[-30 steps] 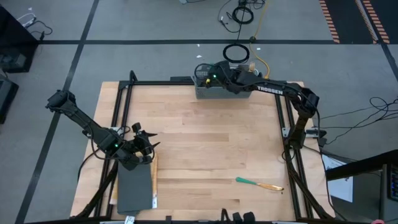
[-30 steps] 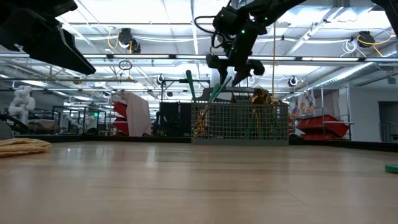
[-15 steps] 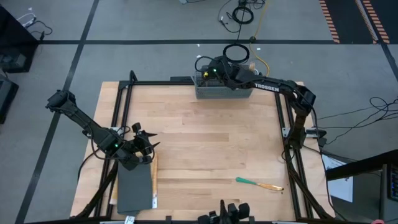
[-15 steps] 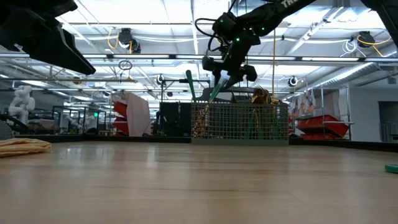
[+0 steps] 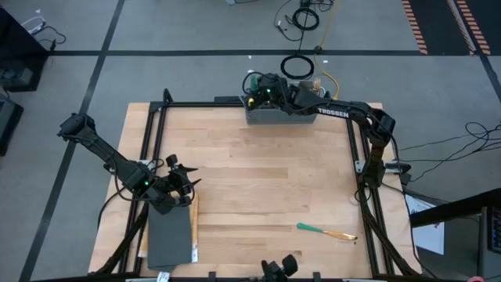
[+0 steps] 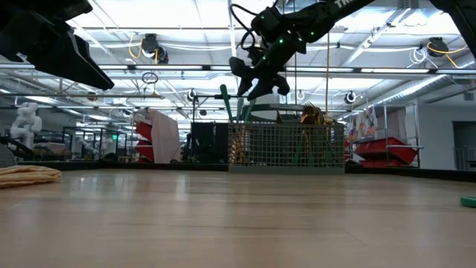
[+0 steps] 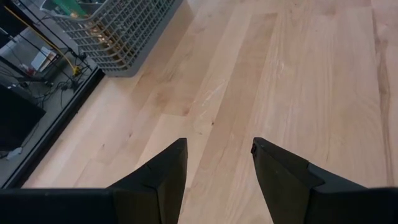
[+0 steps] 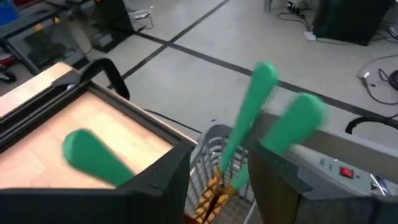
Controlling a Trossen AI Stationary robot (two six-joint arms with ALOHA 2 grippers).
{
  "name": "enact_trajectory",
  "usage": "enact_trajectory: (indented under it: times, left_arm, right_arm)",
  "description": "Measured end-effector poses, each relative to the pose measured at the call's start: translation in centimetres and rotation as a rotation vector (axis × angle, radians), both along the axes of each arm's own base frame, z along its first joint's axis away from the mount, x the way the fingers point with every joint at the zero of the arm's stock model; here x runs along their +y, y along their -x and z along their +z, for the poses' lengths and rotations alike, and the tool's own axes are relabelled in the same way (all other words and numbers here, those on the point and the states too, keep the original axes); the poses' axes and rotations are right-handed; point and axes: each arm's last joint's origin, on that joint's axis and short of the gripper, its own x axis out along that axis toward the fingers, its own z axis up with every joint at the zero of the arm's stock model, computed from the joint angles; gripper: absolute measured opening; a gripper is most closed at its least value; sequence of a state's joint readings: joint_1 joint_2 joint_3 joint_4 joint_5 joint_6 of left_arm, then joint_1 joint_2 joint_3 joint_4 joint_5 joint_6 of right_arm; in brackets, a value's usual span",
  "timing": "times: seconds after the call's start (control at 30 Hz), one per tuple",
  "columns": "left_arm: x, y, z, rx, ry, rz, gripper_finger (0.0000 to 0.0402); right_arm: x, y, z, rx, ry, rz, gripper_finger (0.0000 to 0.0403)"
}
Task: Sort silverware
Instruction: Put the green knife into the gray silverware holder
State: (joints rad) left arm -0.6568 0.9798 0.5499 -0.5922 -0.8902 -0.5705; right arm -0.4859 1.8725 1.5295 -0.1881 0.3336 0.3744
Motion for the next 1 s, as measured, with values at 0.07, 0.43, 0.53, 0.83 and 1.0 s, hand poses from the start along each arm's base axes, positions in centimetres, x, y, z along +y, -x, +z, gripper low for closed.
enact_trajectory:
  times: [0.07,0.43,0.53,0.83,1.0]
  left_arm:
    - [0.0,0.0,0.0,0.000,0.000,0.000,0.0190]
    - [0.0,0.0,0.0,0.002,-0.002,-0.001,0.0190]
    - [0.0,0.0,0.0,0.005,-0.006,-0.003,0.0190]
    - [0.0,0.0,0.0,0.008,-0.016,-0.010,0.0190]
    - [0.0,-0.1,0.0,0.003,-0.015,-0.014,0.0190]
  right_arm:
    - [0.2,0.0,-0.1,0.011,-0.004,0.004,0.0145]
    - [5.1,3.0,4.5,0.198,0.041,0.169,0.0151]
    - [9.2,4.9,5.9,0.301,-0.049,0.372,0.0147]
    - [23.6,7.6,3.2,0.709,-0.379,0.502,0.0144]
    - [30.5,8.2,1.0,0.830,-0.370,0.537,0.0144]
